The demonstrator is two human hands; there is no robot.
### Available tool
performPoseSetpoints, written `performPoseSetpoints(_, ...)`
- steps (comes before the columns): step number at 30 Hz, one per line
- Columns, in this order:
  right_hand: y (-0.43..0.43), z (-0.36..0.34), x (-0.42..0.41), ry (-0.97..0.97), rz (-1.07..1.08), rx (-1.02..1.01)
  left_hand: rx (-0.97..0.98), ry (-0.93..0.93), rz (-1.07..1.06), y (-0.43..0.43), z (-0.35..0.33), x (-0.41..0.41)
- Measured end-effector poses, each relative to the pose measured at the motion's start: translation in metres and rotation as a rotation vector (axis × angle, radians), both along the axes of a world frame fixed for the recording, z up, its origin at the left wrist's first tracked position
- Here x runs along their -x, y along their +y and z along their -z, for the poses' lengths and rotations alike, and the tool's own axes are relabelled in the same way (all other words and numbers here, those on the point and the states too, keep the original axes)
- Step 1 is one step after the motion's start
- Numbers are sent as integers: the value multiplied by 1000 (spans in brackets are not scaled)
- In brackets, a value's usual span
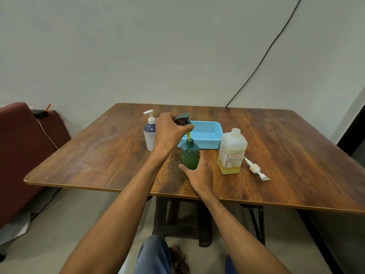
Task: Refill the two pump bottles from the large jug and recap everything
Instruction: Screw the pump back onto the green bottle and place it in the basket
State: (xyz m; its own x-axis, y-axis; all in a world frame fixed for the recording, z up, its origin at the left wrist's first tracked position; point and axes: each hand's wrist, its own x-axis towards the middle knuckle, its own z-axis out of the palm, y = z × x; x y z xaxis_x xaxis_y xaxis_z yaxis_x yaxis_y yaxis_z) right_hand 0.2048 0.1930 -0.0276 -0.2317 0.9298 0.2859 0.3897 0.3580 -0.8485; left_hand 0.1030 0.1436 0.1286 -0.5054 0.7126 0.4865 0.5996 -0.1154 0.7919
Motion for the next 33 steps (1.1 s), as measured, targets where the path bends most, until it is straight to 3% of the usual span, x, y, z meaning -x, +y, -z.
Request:
performPoseSetpoints(15,0,-1,-2,55,-18,-29,183,47,51,25,47,3)
performPoseSetpoints(22,1,-1,-3,68,-18,-36,215,-4,180,24,49,12)
performPoseSetpoints(33,2,0,0,49,1,-32,144,-355,403,15,59,27)
